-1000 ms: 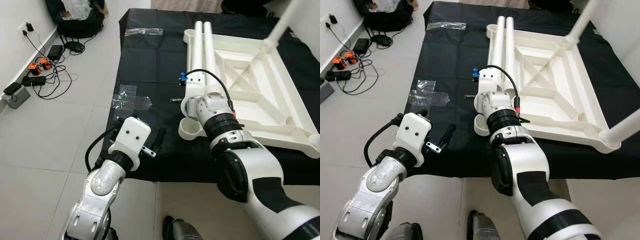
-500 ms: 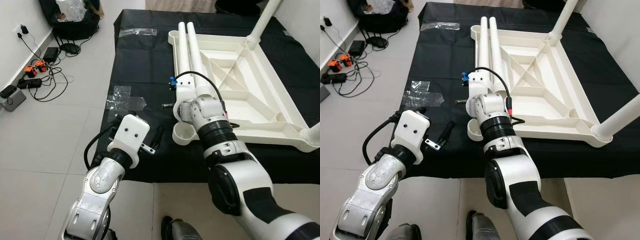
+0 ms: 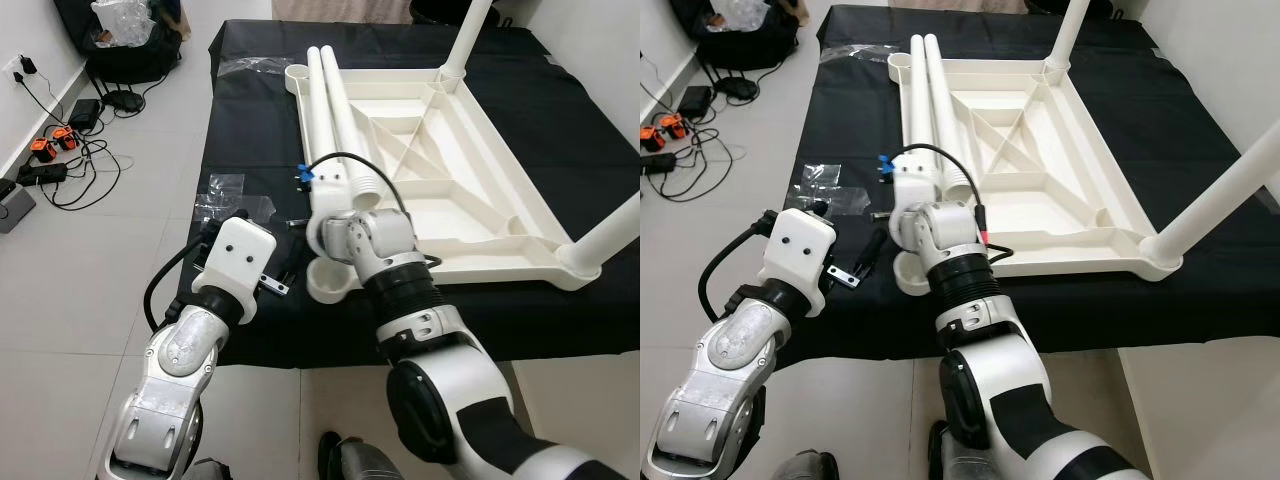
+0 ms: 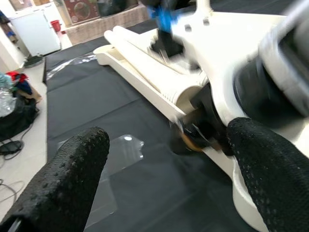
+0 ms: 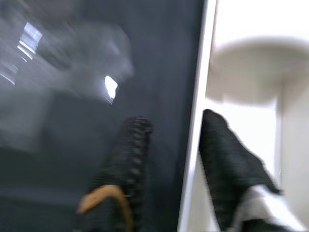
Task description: Building children table
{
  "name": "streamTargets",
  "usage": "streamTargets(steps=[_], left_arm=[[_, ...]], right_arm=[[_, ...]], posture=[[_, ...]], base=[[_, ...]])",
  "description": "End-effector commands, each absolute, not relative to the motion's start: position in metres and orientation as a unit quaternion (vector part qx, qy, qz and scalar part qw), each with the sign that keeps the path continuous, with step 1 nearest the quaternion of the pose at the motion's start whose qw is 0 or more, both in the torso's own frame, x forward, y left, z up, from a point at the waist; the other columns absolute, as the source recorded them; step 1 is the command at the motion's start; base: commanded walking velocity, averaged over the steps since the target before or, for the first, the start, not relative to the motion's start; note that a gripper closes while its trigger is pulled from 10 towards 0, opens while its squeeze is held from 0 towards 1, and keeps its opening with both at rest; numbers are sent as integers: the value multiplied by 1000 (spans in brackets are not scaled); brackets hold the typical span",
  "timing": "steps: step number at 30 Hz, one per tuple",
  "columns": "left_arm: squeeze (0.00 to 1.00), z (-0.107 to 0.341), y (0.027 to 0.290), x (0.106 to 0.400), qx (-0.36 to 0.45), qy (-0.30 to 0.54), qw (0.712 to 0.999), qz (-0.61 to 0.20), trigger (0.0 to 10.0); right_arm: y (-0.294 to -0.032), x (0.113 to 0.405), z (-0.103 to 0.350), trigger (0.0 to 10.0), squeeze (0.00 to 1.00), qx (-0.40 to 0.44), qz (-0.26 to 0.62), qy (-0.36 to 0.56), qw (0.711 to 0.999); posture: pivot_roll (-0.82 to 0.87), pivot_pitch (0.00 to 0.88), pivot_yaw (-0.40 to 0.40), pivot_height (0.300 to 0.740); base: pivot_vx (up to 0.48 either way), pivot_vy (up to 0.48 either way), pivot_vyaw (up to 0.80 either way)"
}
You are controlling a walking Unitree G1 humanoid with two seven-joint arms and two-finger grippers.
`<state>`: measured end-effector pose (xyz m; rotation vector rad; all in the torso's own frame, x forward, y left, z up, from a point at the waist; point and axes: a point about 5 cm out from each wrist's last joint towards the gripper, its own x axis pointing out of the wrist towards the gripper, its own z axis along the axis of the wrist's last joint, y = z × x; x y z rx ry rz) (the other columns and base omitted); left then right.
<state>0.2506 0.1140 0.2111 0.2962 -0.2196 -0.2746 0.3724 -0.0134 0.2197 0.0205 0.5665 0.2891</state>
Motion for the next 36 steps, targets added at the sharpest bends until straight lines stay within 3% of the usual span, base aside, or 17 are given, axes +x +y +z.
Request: streamTargets(steps=[1,3,8,9,16,17,18,19,20,21,23,25,36], left_arm=[[0,205,117,251,154,-97,974,-134,10000],[0,203,115,251,153,-95,974,-135,10000],[0,203,115,251,152,-95,974,-136,10000],[0,203,115,251,152,-95,974,-136,10000],[0,203,115,251,152,-95,974,-139,10000],[0,203,111,250,149,-95,974,-144,10000],[0,203,111,250,149,-95,974,-144,10000],[0,201,106,247,142,-93,973,-154,10000],[0,201,106,247,142,-93,973,-154,10000],[0,200,102,245,137,-92,973,-162,10000],[0,200,102,245,137,-92,973,-162,10000],[0,197,95,241,130,-87,973,-172,10000],[0,194,89,238,123,-83,973,-178,10000]], right_arm=[[-5,373,237,10000,1000,28,169,247,954],[-12,376,259,10000,984,36,180,211,960],[-14,373,264,10000,984,36,184,201,961],[-15,373,265,10000,0,33,186,200,961],[-22,374,277,10000,0,40,179,192,964],[-44,392,297,10000,0,24,170,105,980],[-44,392,297,10000,0,24,170,105,980],[-68,406,310,10000,0,-35,145,22,989],[-68,406,310,10000,0,-35,145,22,989],[-85,412,319,10000,0,-86,134,-31,987],[-85,412,319,10000,0,-86,134,-31,987],[-100,414,320,10000,0,-159,126,-73,977],[-105,413,300,10000,0,-232,161,-64,957]], posture=[[17,190,-100,740],[15,184,-100,740],[15,184,-100,740],[15,184,-100,740],[15,178,-101,740],[19,172,-94,740],[19,172,-94,740],[27,175,-96,740],[27,175,-96,740],[27,175,-96,740],[27,175,-96,740],[24,177,-98,740],[23,178,-97,740]], base=[[0,0,0],[0,0,0],[0,0,0],[0,0,0],[0,0,0],[0,0,0],[0,0,0],[0,0,0],[0,0,0],[0,0,0],[0,0,0],[0,0,0],[0,0,0]])
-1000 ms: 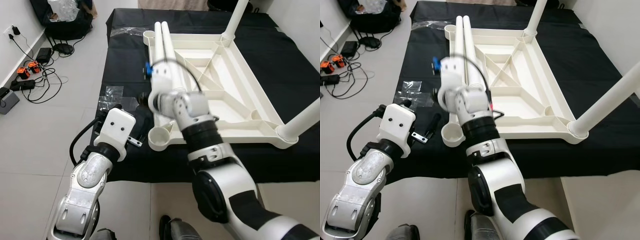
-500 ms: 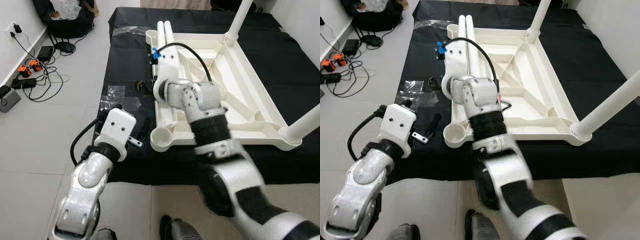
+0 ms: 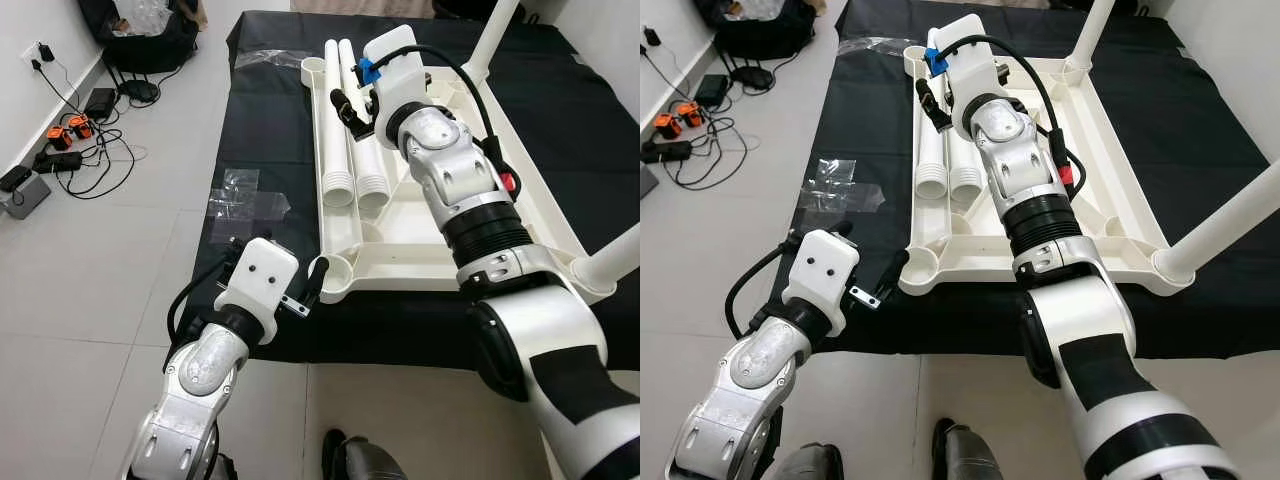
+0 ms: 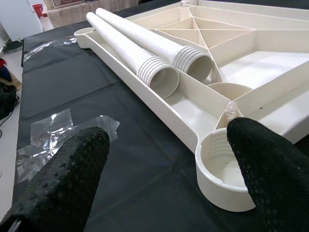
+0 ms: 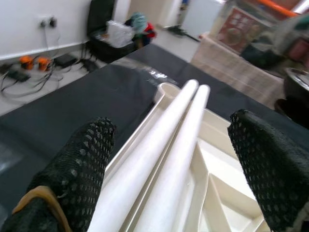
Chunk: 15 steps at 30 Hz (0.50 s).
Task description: Building children table
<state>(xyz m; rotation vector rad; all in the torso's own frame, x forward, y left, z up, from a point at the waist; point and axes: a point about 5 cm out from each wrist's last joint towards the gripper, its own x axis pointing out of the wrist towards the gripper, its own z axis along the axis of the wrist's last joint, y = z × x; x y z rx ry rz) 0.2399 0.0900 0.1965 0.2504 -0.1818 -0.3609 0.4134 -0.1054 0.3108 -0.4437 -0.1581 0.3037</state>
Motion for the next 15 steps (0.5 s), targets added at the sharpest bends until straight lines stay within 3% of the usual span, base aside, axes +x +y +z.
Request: streamTargets(steps=[1,6,9,11,15], left_arm=[[0,193,90,238,124,-82,973,-178,10000],[0,193,90,238,124,-81,973,-178,10000],[0,190,89,236,122,-77,973,-180,10000],[0,190,89,236,122,-77,973,-180,10000],[0,190,88,236,122,-77,973,-180,10000]], right_arm=[[-106,412,289,10000,0,-265,186,-57,944],[-107,411,282,10000,0,-289,204,-53,934],[-114,406,263,10000,0,-354,288,-50,889],[-114,406,263,10000,0,-354,288,-50,889],[-118,404,258,10000,0,-392,317,-55,862]], posture=[[25,177,-99,740],[25,177,-99,740],[25,176,-96,740],[25,176,-96,740],[23,177,-93,740]], base=[[0,0,0],[0,0,0],[0,0,0],[0,0,0],[0,0,0]])
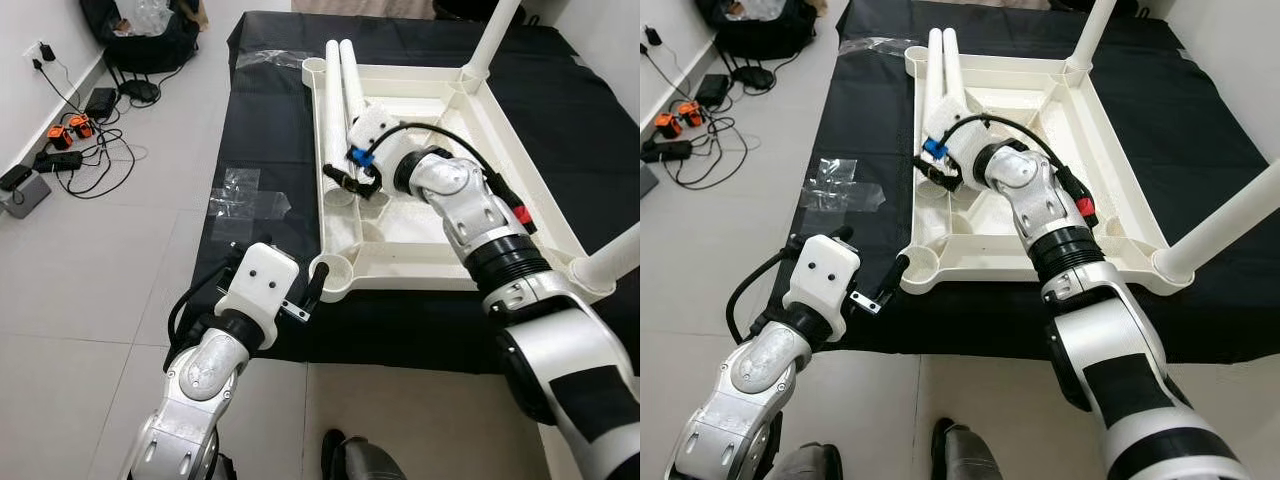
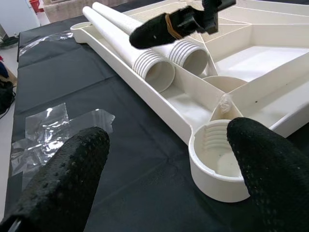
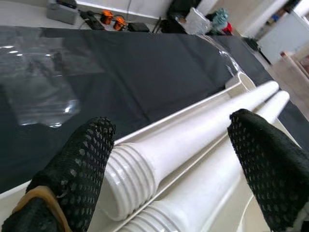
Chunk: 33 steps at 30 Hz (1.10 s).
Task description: Building children table
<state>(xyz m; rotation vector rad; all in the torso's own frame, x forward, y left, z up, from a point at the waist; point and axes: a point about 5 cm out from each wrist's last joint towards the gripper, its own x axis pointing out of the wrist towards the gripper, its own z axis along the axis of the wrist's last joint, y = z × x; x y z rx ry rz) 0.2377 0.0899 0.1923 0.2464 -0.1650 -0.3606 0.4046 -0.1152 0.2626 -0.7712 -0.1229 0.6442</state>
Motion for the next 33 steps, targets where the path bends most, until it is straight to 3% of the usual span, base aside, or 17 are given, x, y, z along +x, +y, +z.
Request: streamTargets(steps=[1,14,33], left_arm=[[0,190,88,236,122,-77,973,-180,10000],[0,192,89,236,122,-79,973,-178,10000],[0,191,88,236,121,-79,974,-177,10000]], right_arm=[[-118,404,258,10000,0,-392,317,-55,862],[-119,403,254,10000,0,-512,298,-83,801],[-103,397,232,10000,0,-568,315,-70,757]], posture=[[23,177,-93,740],[22,190,-93,740],[16,202,-95,740]], base=[[0,0,0],[0,0,0],[0,0,0]])
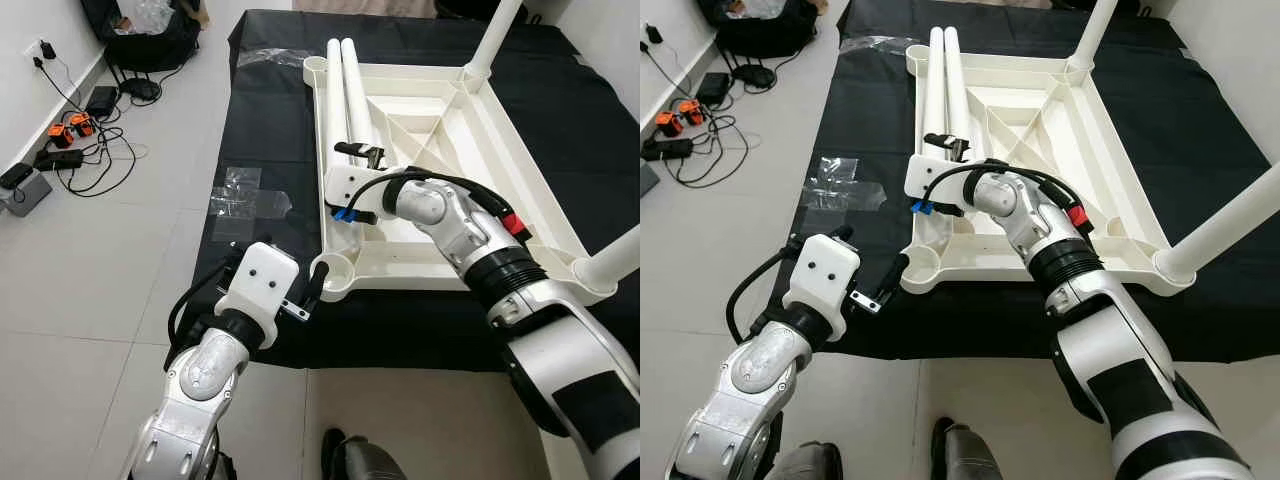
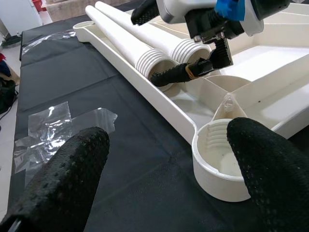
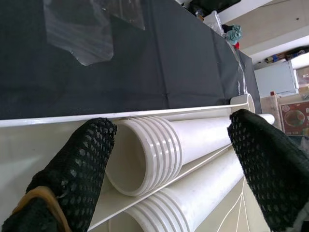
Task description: Building children table
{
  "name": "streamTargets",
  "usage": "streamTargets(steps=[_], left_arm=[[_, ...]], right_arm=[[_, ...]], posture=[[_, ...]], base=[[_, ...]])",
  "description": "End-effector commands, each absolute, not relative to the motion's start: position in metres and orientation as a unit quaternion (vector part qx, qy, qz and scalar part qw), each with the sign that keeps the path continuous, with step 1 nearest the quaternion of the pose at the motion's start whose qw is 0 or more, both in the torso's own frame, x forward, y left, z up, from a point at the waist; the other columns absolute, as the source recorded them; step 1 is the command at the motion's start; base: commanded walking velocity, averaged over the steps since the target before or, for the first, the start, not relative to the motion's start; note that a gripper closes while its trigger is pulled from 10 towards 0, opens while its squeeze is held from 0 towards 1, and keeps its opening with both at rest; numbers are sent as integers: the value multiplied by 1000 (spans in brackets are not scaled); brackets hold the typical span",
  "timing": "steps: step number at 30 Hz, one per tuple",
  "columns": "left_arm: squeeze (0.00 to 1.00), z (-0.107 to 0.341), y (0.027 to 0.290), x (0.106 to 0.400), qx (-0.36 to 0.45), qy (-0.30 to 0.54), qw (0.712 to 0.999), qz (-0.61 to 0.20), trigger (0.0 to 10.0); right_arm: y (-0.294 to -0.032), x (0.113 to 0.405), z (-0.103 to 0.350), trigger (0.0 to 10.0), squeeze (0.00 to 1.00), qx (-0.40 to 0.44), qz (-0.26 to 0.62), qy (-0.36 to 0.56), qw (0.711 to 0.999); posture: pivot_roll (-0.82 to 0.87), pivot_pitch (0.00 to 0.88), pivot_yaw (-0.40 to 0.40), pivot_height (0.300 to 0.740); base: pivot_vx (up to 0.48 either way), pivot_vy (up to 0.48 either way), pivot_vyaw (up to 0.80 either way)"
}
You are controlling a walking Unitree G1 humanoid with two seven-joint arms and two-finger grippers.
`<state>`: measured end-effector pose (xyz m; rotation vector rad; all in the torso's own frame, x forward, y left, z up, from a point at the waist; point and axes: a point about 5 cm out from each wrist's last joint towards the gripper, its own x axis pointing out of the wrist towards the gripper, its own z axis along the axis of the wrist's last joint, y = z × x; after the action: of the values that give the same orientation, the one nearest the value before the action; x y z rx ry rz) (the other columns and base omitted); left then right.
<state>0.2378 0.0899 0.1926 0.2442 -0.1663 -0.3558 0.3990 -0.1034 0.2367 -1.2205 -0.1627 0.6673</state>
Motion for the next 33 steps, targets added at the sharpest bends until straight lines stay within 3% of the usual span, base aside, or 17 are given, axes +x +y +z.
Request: streamTargets(steps=[1,15,19,20,33], left_arm=[[0,191,89,236,121,-79,974,-177,10000],[0,194,89,238,120,-83,974,-175,10000],[0,194,88,238,119,-83,974,-174,10000],[0,193,88,239,119,-83,974,-175,10000],[0,195,89,242,120,-86,974,-173,10000]], right_arm=[[-103,398,233,10000,0,-575,313,-69,753],[-97,406,241,10000,0,-598,234,-55,764],[-86,407,251,10000,0,-580,185,-78,790],[-81,406,248,10000,0,-559,155,-84,810],[-80,398,202,10000,0,-516,125,-46,846]], posture=[[13,211,-94,740],[10,208,-96,740],[7,211,-102,740],[6,213,-105,740],[-2,229,-93,740]], base=[[0,0,0],[0,0,0],[0,0,0],[0,0,0],[0,0,0]])
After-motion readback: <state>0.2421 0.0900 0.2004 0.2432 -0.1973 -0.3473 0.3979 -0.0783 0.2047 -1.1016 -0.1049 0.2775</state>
